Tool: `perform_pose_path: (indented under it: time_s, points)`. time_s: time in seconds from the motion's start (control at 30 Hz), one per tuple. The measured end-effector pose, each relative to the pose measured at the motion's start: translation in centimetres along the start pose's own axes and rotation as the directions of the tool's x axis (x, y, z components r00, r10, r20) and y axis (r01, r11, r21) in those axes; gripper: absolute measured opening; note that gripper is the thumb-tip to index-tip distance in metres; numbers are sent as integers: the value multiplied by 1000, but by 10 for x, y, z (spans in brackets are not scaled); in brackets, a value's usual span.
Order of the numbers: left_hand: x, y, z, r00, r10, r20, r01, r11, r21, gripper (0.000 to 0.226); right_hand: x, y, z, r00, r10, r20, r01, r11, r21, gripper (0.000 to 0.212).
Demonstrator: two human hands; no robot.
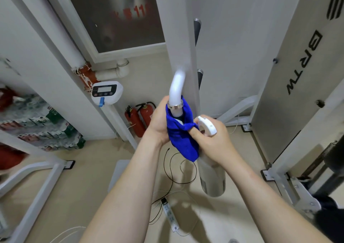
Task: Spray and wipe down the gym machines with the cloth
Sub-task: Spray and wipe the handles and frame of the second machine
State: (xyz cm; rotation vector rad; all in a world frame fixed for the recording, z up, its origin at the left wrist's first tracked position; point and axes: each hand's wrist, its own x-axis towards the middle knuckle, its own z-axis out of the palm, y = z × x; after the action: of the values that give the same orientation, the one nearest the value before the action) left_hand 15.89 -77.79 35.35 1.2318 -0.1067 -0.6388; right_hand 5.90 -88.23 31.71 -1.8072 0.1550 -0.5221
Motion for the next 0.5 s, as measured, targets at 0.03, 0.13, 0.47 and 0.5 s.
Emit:
perform_pose_path:
  time_s: [0.03,0.13,0.47,0.5]
  points:
    - [3,-11,-3,999,-42,22,43,995,-87,31,-3,9,2,999,44,9,-44,999,-18,24]
    - [9,-46,-9,989,-132,-72,115,972,-203,43,-14,42,6,981,190,47,-183,976,-120,27]
    - [-29,-62,0,955,-39,-294,-37,968,-247,40,-6,10,4,997,41,-65,-53,980,-194,23]
    - [-36,-54,1,967,39,-253,-117,946,-303,37,-2,-1,6,996,2,-88,-18,983,-180,22]
